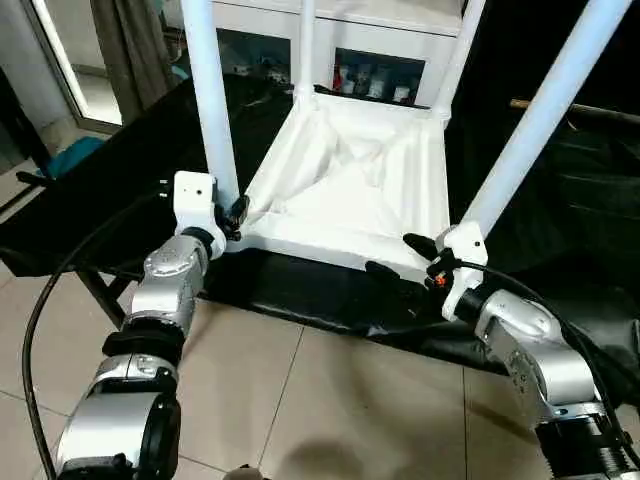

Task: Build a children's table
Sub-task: Flip table

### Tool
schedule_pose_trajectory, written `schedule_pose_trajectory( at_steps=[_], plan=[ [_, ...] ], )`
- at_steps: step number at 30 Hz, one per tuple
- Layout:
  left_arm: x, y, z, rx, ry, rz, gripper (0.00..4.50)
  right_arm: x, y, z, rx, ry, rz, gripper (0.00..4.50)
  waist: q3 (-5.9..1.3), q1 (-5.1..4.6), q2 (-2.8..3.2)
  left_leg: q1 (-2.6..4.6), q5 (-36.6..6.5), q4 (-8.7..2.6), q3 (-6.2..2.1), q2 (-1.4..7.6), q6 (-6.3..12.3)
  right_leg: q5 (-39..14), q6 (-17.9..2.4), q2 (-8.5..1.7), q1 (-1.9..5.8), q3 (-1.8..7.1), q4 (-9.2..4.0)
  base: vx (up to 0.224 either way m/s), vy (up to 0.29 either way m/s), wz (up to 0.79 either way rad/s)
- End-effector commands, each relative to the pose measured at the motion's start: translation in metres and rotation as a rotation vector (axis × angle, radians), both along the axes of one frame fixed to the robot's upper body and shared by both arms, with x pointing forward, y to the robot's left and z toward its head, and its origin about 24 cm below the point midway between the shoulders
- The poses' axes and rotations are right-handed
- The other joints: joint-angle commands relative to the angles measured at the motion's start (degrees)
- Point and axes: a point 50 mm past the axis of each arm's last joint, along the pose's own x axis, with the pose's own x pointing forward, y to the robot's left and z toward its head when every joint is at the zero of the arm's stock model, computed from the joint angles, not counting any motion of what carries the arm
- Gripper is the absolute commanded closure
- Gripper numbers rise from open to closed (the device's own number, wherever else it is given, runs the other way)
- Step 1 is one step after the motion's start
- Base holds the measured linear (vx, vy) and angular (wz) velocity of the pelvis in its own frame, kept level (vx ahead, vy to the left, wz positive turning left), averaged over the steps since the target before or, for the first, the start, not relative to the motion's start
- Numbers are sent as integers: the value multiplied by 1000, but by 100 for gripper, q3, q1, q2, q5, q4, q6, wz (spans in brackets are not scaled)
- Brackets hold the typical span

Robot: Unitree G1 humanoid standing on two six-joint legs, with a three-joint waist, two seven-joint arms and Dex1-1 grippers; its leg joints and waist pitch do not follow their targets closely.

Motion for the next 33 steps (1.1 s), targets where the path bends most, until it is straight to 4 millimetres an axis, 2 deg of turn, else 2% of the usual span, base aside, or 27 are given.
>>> schedule_pose_trajectory(
  at_steps=[1,4,6,9,12,14,19,24,25,27,28,30,31,33],
  plan=[
    [4,-7,3,-34,-1,-4,227,3,-2,3,-7,-14,-4,0,-323,6,50,73,-309,-486,-180,501,311,680,-1453,-647,300,337,-389,0,0,0],
    [6,-9,3,-145,6,43,233,3,-3,2,2,-12,-17,0,-322,3,45,68,-332,-490,-182,507,292,680,-1467,-652,307,334,-391,0,0,0],
    [5,-16,3,-297,12,76,235,4,-2,1,21,0,-36,0,-323,8,30,58,-274,-480,-178,504,313,771,-1540,-663,315,331,-380,0,0,0],
    [3,-28,1,-422,20,81,236,3,1,-2,50,25,-37,0,-312,8,5,52,-257,-465,-158,495,416,633,-1563,-664,314,335,-400,0,0,0],
    [-1,-47,1,-526,24,71,236,4,-2,-5,103,63,-82,0,-305,45,13,27,-123,-447,-130,483,532,528,-1628,-679,320,338,-399,0,0,0],
    [-3,-54,1,-545,24,61,236,7,-4,-6,123,76,-120,0,-318,68,39,26,2,-431,-129,487,598,600,-1621,-654,300,329,-383,0,0,0],
    [-6,-70,3,-558,20,28,236,17,-9,-10,168,126,-238,0,-329,95,39,13,237,-412,-124,487,735,791,-1585,-641,279,323,-371,0,0,0],
    [-10,-79,4,-576,37,27,236,36,-2,-5,423,181,-313,0,-361,98,58,14,313,-392,-121,499,779,913,-1630,-649,273,314,-330,0,0,0],
    [-11,-80,5,-579,40,29,236,40,1,-3,488,192,-325,0,-379,107,62,6,503,-371,-116,495,817,1134,-1651,-640,265,312,-300,0,0,0],
    [-11,-80,5,-579,41,29,236,42,2,-2,512,195,-328,0,-405,115,58,-6,751,-335,-112,477,913,1454,-1678,-619,260,302,-257,0,0,0],
    [-11,-80,5,-580,40,38,236,47,6,0,576,203,-329,0,-406,130,55,-15,953,-309,-104,471,1062,1706,-1690,-605,240,287,-233,0,0,0],
    [-11,-80,5,-582,40,42,236,49,8,1,607,210,-332,0,-401,127,61,-18,893,-318,-105,480,1103,1612,-1712,-621,237,280,-244,0,0,0],
    [-12,-80,5,-584,41,44,236,53,9,1,646,227,-354,0,-395,128,68,-16,788,-328,-103,493,1080,1397,-1725,-628,233,276,-260,0,0,0],
    [-14,-82,5,-588,41,38,236,59,10,0,681,251,-391,0,-394,123,76,-6,761,-332,-100,501,1031,1291,-1735,-627,226,273,-266,0,0,0]
  ],
)
